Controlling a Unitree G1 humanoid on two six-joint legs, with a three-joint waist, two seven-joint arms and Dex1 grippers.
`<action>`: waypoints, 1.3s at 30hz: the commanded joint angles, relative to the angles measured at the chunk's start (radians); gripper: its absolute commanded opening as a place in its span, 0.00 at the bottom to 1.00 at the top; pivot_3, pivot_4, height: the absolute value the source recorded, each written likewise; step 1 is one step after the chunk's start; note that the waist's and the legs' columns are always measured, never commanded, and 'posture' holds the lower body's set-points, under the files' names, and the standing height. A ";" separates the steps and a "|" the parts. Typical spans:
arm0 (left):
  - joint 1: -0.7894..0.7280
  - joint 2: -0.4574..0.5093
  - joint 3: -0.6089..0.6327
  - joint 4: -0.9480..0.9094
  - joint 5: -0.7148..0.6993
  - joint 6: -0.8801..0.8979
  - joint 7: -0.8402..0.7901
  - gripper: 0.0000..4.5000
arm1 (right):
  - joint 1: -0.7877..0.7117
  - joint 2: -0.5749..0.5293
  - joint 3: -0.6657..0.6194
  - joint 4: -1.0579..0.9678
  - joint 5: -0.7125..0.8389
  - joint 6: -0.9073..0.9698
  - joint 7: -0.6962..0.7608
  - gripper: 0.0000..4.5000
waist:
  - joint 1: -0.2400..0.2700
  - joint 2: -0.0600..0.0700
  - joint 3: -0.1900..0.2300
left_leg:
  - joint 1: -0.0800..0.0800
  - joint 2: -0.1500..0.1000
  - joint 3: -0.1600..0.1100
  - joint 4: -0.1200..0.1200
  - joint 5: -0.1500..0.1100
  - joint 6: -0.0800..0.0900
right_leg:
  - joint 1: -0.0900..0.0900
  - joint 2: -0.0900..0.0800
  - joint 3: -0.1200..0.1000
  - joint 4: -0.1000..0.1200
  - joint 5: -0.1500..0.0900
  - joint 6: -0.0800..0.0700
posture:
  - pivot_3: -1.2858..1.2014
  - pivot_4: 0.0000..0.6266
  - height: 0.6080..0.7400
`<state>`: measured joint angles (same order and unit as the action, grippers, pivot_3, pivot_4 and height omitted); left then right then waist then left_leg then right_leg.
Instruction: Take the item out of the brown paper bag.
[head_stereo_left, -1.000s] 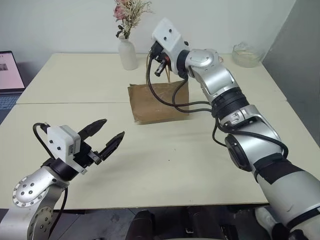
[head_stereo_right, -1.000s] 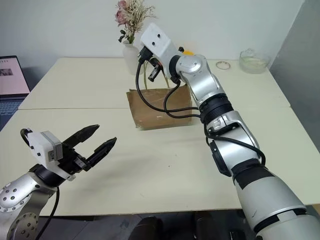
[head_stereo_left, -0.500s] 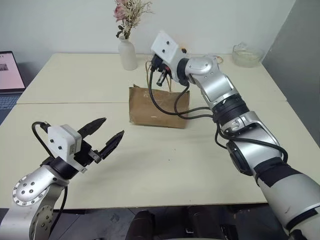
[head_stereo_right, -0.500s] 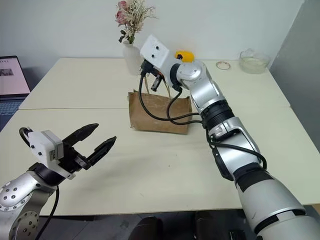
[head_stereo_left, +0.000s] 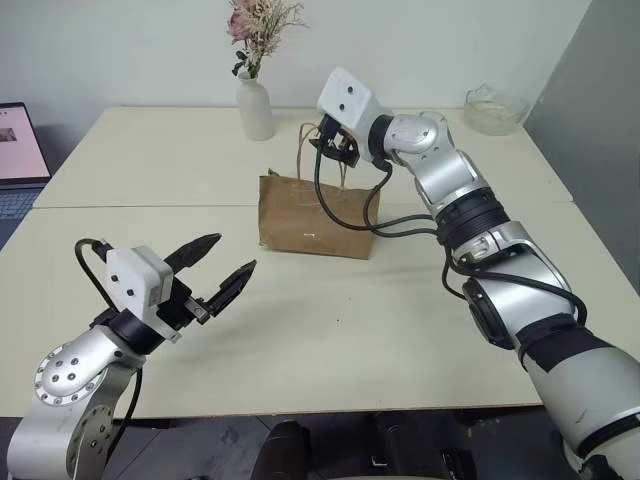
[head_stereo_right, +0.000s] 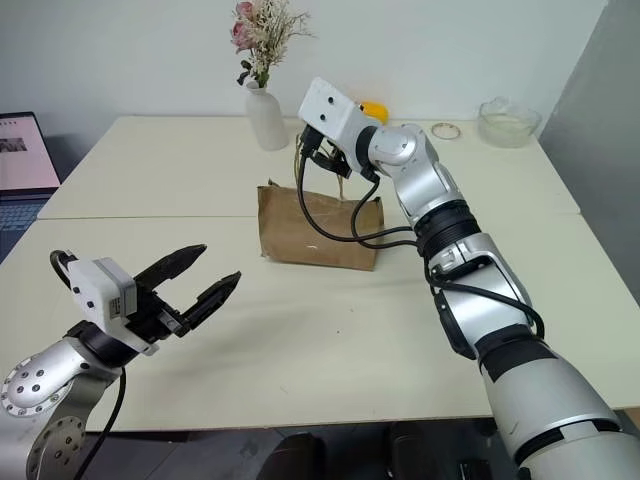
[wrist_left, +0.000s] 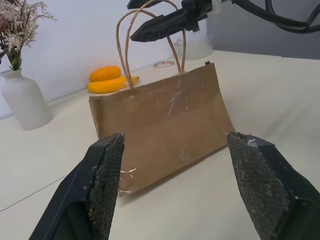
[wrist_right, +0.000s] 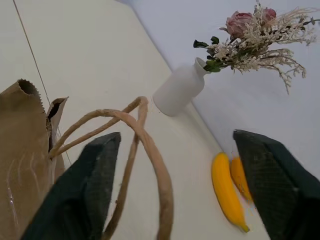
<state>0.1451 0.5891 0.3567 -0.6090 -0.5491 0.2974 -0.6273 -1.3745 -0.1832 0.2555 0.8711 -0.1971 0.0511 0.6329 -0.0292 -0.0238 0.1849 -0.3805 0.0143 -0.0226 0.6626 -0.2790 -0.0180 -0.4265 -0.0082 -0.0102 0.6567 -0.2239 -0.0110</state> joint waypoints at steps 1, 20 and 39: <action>-0.015 0.008 -0.002 -0.005 0.000 -0.004 0.000 0.76 | 0.004 -0.026 0.003 -0.113 0.017 0.009 0.091 0.99 | 0.000 0.000 0.000 | 0.000 0.000 0.000 0.000 0.000 0.000 | 0.000 0.000 0.000 0.000 0.000 0.000 | 0.52 0.24 1.00; -0.456 0.068 -0.096 0.392 0.146 -0.012 0.030 0.29 | 0.821 -0.295 -0.208 -1.247 0.359 0.563 0.244 1.00 | 0.024 -0.001 0.000 | 0.001 0.000 -0.002 0.000 0.000 0.000 | 0.002 0.001 -0.002 0.000 -0.003 0.005 | 0.52 0.24 1.00; -1.445 -0.049 -0.508 1.874 0.683 -0.575 -0.224 0.01 | 1.203 -0.209 -0.244 -1.629 0.554 0.635 -0.018 1.00 | 0.021 -0.003 -0.001 | -0.004 -0.004 0.003 0.000 0.000 0.000 | 0.002 0.007 -0.004 -0.008 -0.002 0.006 | 0.52 0.24 1.00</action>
<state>-1.2798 0.5399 -0.1298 1.2406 0.0971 -0.2318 -0.8124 -0.1762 -0.3859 0.0239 -0.7066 0.3366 0.6883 0.6342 -0.0087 -0.0268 0.1841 -0.3843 0.0105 -0.0193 0.6630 -0.2791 -0.0179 -0.4247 -0.0013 -0.0137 0.6483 -0.2259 -0.0046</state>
